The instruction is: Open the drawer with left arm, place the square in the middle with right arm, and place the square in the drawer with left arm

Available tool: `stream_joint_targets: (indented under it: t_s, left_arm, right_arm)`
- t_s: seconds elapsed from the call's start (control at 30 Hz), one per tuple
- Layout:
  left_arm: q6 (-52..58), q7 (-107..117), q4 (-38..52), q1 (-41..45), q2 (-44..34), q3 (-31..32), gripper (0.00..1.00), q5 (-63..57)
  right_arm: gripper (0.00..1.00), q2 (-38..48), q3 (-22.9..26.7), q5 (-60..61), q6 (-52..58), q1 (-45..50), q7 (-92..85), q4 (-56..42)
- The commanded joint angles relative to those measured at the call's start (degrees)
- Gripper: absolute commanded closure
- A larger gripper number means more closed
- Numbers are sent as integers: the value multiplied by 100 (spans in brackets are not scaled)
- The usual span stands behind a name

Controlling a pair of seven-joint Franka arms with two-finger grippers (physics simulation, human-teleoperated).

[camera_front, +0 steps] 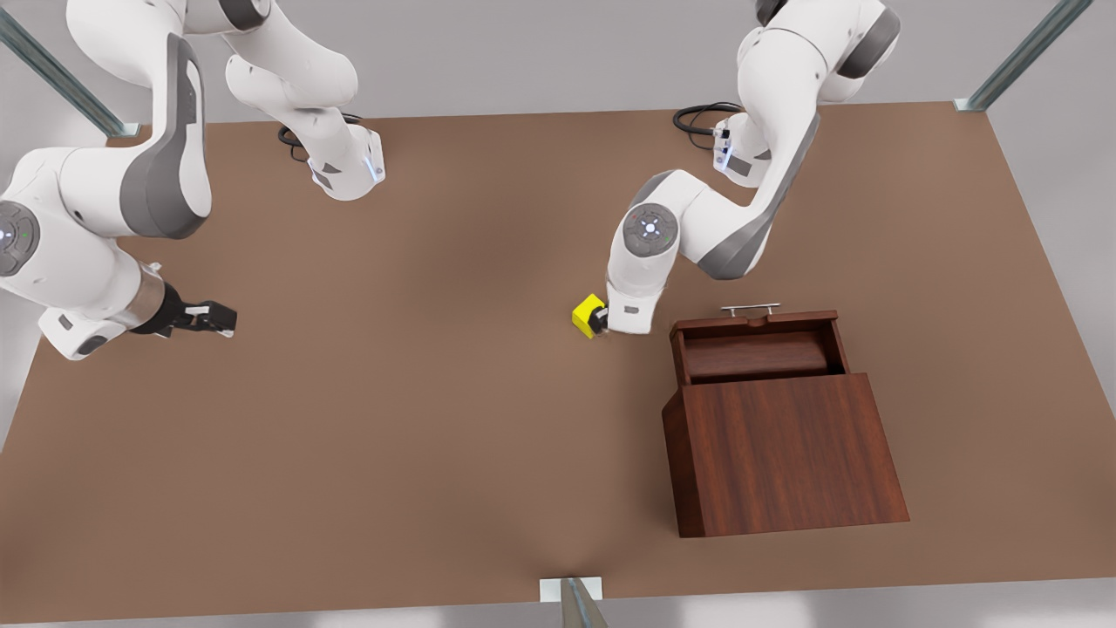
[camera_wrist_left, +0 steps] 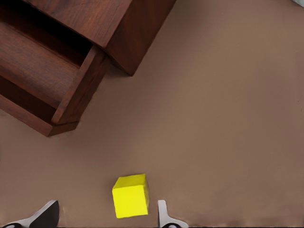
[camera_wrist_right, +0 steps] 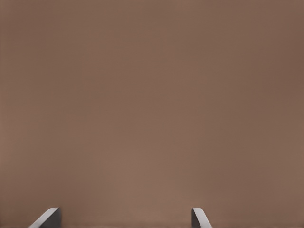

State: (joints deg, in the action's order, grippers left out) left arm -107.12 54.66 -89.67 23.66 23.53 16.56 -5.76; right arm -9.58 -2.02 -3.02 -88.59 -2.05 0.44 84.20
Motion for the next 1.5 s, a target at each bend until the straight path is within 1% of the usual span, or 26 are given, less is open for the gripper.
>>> stream_joint_targets:
  t_s: [0.0, 0.03, 0.07, 0.1, 0.13, 0.17, 0.2, 0.27, 0.3, 0.4, 0.47, 0.53, 0.57, 0.63, 0.73, 0.8, 0.87, 1.47]
  left_arm:
    - [-10, -3026, -207, -2, -6, -3, 0, -109]
    - [-133, -4979, -489, -11, 2, -12, 0, -109]
    - [-353, -5316, -867, 7, 3, -12, 0, -118]
    - [-626, -5700, -955, 95, 29, -3, 0, -109]
    - [-705, -6932, -938, 148, 2, 6, 0, 267]
    - [-1090, -6925, -947, 296, 38, -3, 0, 497]
    - [-1329, -6679, -876, 525, 275, -12, 0, 445]
    - [-1215, -6389, -349, 833, 767, -47, 0, 278]
    - [-1215, -6292, -305, 930, 802, -65, 0, 260]
    - [-1320, -6432, -428, 851, 899, -100, 0, -355]
    - [-1390, -6476, -568, 755, 882, -109, 0, -461]
    - [-1697, -6406, -1078, 745, 653, -109, 0, -382]
    - [-1751, -6362, -1114, 745, 644, -109, 0, -373]
    - [-2348, -6310, -1623, 745, 565, -109, 0, -373]
    - [-2366, -6283, -1658, 754, 583, -109, 0, -373]
    - [-2305, -5545, -1729, 754, 583, -109, 0, -382]
    - [-2269, -5316, -1729, 763, 583, -109, 0, -382]
    - [-2524, -5351, -1650, 842, 1031, -109, 0, -443]
  right_arm:
    - [0, 0, 0, 3, 0, 2, 0, 0]
    - [0, 0, 0, 3, 0, 2, 0, 0]
    - [0, 0, 0, 3, 0, 2, 0, -9]
    - [0, 0, 9, 3, 0, 2, 0, 0]
    - [0, -9, 9, 3, 0, 2, 0, -9]
    - [0, -9, 9, 3, 0, 2, 0, 0]
    - [0, -9, 9, 3, -9, -6, -9, 0]
    - [0, -9, 9, 3, 0, -6, -9, -9]
    - [0, 0, 9, 3, 0, 2, -9, -9]
    - [0, -9, 9, 3, 0, -6, -18, 0]
    - [0, -9, 9, 3, 0, -6, -18, -9]
    - [0, -9, 9, 3, 0, -6, -18, -9]
    - [0, -9, 9, 3, 0, -6, -18, 0]
    - [0, -9, 9, 3, 0, -6, -18, 0]
    - [0, -9, 9, 3, 0, -6, -18, 0]
    - [0, -9, 9, 3, 0, -6, -18, 0]
    - [0, -9, 9, 3, 0, 2, -18, 0]
    - [0, -9, 9, 12, 9, -6, -35, 0]
